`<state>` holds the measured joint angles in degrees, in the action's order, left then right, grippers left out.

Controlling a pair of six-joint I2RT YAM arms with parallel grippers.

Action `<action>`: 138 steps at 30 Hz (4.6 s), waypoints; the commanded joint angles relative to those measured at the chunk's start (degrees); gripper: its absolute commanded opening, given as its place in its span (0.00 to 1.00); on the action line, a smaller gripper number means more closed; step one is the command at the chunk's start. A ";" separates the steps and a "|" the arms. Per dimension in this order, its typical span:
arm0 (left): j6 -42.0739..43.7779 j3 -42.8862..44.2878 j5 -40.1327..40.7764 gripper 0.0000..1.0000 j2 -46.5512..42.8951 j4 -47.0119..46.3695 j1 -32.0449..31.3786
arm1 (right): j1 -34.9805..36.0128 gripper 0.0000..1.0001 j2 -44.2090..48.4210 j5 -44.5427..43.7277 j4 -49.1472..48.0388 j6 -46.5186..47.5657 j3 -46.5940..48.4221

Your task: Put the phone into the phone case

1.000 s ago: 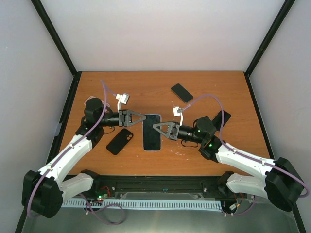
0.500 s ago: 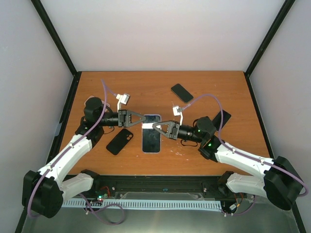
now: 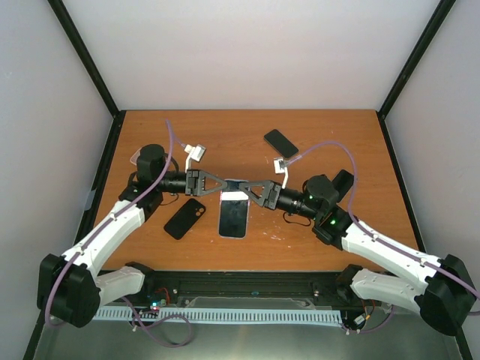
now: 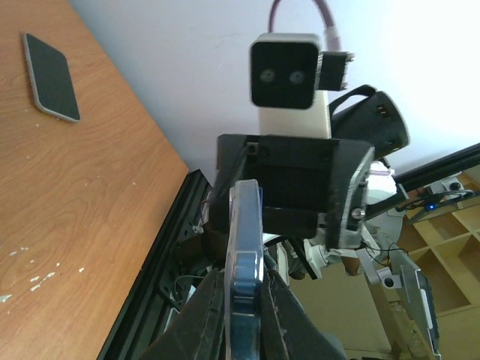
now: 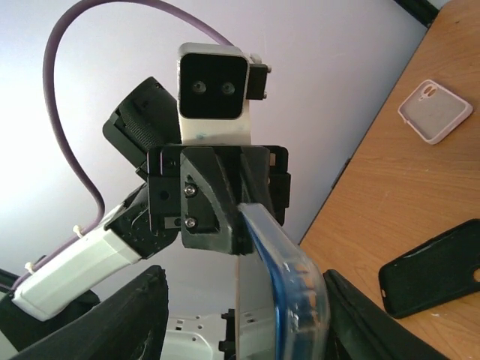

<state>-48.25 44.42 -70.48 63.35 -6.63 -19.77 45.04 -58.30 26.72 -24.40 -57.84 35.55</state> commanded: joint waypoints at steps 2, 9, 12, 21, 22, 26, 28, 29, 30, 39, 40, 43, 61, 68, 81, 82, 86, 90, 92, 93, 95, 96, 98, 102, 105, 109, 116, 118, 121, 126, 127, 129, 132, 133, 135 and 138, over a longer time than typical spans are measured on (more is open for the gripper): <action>2.52 2.31 -1.97 0.00 1.65 1.56 -0.27 | 0.14 0.51 -1.13 0.08 6.15 3.68 4.53; 6.71 2.96 0.81 0.00 2.81 7.10 -0.26 | 0.14 0.26 0.22 -2.38 12.13 8.42 6.86; 9.74 4.12 2.68 0.00 4.57 12.51 -0.26 | 0.14 0.09 0.29 -2.61 16.48 11.12 8.91; 9.39 5.17 4.01 0.00 5.60 13.02 -0.23 | 0.14 0.14 0.21 -2.60 17.26 11.69 7.39; 8.24 5.04 3.81 0.00 5.44 11.45 -0.26 | 0.14 0.25 0.32 -2.41 16.78 11.70 6.83; 1.49 3.97 3.68 0.00 4.85 3.16 -0.25 | 0.14 0.59 0.69 -0.67 12.73 10.83 2.21; -0.75 4.05 4.32 0.01 4.76 0.39 -0.26 | 0.14 0.66 0.34 0.82 10.70 9.25 0.08; -1.57 4.11 4.45 0.00 4.84 -0.86 -0.27 | 0.18 0.66 0.22 1.54 8.87 8.03 -1.43; -2.22 4.28 4.62 0.00 5.01 -1.81 -0.27 | 0.16 0.66 0.06 2.21 6.44 6.33 -3.17; -0.19 6.57 9.71 0.00 6.61 -0.72 -0.27 | 0.15 0.28 2.06 1.95 -0.91 1.22 -9.80; -0.26 6.55 9.68 0.00 7.08 -0.86 -0.26 | 0.14 0.24 2.34 1.93 -1.10 1.28 -9.84; -0.05 6.58 9.70 0.00 7.89 -1.18 -0.25 | 0.15 0.17 3.25 2.10 -2.25 0.51 -10.14; -4.79 -0.78 8.62 0.79 5.12 -4.02 -0.27 | -0.15 0.03 0.21 -9.14 -15.24 -9.67 -10.23; -12.60 -7.46 6.45 0.80 4.47 -14.04 -0.27 | -0.65 0.03 -4.55 -10.98 -18.45 -11.90 -6.18; -9.85 -6.15 9.09 0.36 4.43 -5.57 -0.26 | -0.68 0.03 -11.13 -11.74 -22.98 -15.86 -4.40; -9.06 -6.06 9.52 0.33 4.61 -4.60 -0.26 | -0.72 0.03 -11.14 -11.70 -22.26 -15.67 -4.12; -8.27 -6.13 9.84 0.16 5.70 -4.22 -0.23 | -0.65 0.03 -11.08 -11.57 -19.99 -14.54 -3.36; -8.15 -5.82 9.87 0.12 6.51 -4.53 -0.26 | -0.66 0.03 -11.22 -11.10 -19.43 -14.09 -2.96; -7.57 -5.32 10.26 0.19 6.52 -3.61 -0.27 | -0.69 0.03 -11.01 -11.03 -18.41 -13.24 -2.81; -6.90 -4.91 10.60 0.23 6.48 -2.67 -0.23 | -0.73 0.03 -10.74 -11.33 -17.32 -12.62 -2.66; -4.84 -3.83 12.15 0.40 6.12 0.20 -0.22 | -0.74 0.03 -9.76 -12.34 -13.58 -10.58 -2.25; -3.56 -3.14 13.63 0.50 5.87 2.48 -0.26 | -0.93 0.03 -9.20 -12.87 -11.44 -9.44 -2.04; -0.19 -1.72 18.39 0.61 5.66 7.50 -0.27 | -1.71 0.03 -8.20 -12.90 -7.41 -7.33 -1.88; 5.46 0.86 26.42 0.83 6.93 17.35 -0.22 | -4.78 0.03 -8.20 -10.12 -0.72 -3.98 -2.59; 7.75 1.51 31.77 0.99 8.16 21.13 -0.18 | -7.18 0.03 -9.29 -8.52 -0.10 -2.61 -5.01; 9.04 1.93 38.48 0.99 9.63 24.64 -0.11 | -10.25 0.03 -11.64 -7.48 1.86 0.36 -6.83; 9.34 1.08 53.53 0.99 12.62 29.59 2.99 | -14.62 0.03 -22.08 0.48 -4.22 0.79 -6.39; 8.87 -0.14 54.80 0.99 12.69 29.64 5.18 | -15.07 0.04 -25.06 1.81 -6.12 0.33 -6.27; 7.83 -2.56 57.61 0.99 11.59 29.09 7.64 | -15.60 0.05 -28.92 1.99 -7.45 0.13 -6.10; 6.32 -6.67 59.71 0.99 10.14 27.97 11.74 | -16.62 0.09 -34.56 4.02 -9.00 -0.28 -5.88; 6.18 -7.13 59.78 0.99 10.10 27.77 12.25 | -16.67 0.10 -34.87 4.27 -9.45 -0.09 -5.92; 5.59 -7.70 60.40 0.99 10.60 27.62 12.70 | -16.72 0.14 -35.50 4.08 -8.66 0.08 -5.92; 4.65 -8.18 60.60 0.99 11.65 27.76 12.91 | -16.73 0.22 -35.42 3.49 -5.13 0.67 -5.26; 4.39 -8.58 59.95 0.99 11.92 27.59 12.91 | -16.76 0.25 -35.18 3.10 -2.97 1.02 -4.72; 4.14 -9.66 57.71 1.00 12.03 26.85 12.91 | -16.84 0.30 -34.54 2.10 1.04 2.01 -3.67; 4.05 -12.05 54.37 1.00 11.35 25.52 12.91 | -16.82 0.38 -32.66 0.50 4.80 3.24 -3.06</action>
<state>-42.98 34.48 -12.56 74.94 20.12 -7.38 28.58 -93.60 28.99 -24.77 -57.19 30.50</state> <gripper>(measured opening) 0.995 0.329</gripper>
